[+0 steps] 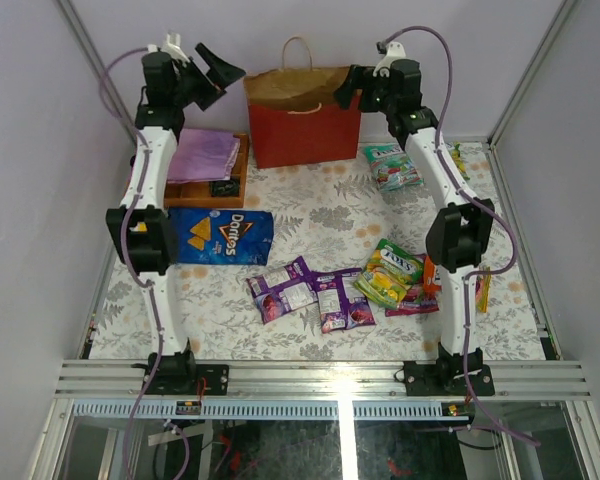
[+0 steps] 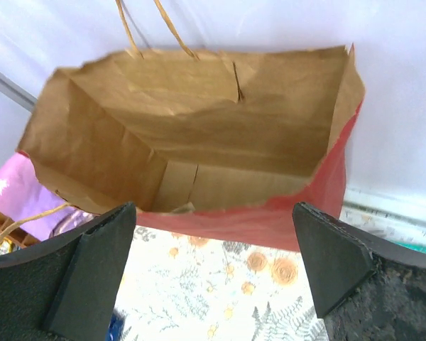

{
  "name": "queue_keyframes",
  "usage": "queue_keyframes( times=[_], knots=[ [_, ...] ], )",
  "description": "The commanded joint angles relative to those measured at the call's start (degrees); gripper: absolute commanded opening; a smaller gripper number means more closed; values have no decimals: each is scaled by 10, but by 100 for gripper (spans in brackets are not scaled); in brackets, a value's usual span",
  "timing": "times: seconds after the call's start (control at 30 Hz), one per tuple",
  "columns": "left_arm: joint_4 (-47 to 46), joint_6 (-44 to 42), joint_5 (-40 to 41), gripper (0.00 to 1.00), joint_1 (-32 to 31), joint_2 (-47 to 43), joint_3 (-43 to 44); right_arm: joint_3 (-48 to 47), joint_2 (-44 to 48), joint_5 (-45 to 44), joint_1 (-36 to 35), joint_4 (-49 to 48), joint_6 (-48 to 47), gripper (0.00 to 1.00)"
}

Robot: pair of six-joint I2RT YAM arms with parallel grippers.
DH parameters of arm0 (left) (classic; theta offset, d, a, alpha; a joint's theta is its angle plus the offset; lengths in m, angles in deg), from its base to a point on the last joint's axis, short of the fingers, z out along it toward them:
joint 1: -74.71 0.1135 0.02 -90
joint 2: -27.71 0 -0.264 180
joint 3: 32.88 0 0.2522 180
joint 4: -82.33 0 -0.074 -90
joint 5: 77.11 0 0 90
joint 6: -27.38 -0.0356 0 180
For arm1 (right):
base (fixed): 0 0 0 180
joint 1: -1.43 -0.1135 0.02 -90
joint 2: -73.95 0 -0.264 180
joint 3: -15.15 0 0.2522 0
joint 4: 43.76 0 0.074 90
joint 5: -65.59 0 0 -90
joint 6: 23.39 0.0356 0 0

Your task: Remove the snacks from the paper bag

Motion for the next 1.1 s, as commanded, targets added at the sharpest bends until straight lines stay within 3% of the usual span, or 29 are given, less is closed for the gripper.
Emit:
queue_keyframes(
  times=[0.0, 0.07, 0.13, 0.2, 0.27, 0.37, 0.47, 0.67, 0.9, 1.07],
  knots=[
    [49, -123, 137, 100, 4, -93, -8, -34, 9, 37, 23, -80, 14, 99],
    [48, -149, 234, 100, -3, -148, -90, 12, 42, 35, 26, -95, 9, 100],
    [8, -143, 285, 100, -7, -214, -197, 124, 108, 30, 26, -157, 10, 100],
    [-76, -115, 308, 100, -12, -295, -341, 263, 192, 17, 27, -271, 27, 99],
    [-158, -129, 330, 100, -27, -358, -467, 373, 247, 17, 29, -327, 47, 100],
    [-220, -184, 347, 100, -47, -411, -580, 518, 302, 27, 32, -399, 71, 100],
    [-289, -250, 356, 100, -72, -429, -670, 584, 316, 52, 31, -436, 71, 100],
    [-383, -339, 401, 100, -130, -401, -726, 502, 212, 130, 38, -378, 14, 100],
    [-411, -423, 377, 100, -139, -315, -643, 323, 56, 226, 72, -357, -26, 94],
    [-405, -473, 320, 100, -139, -245, -572, 310, 27, 205, 72, -396, -107, 93]
  ],
)
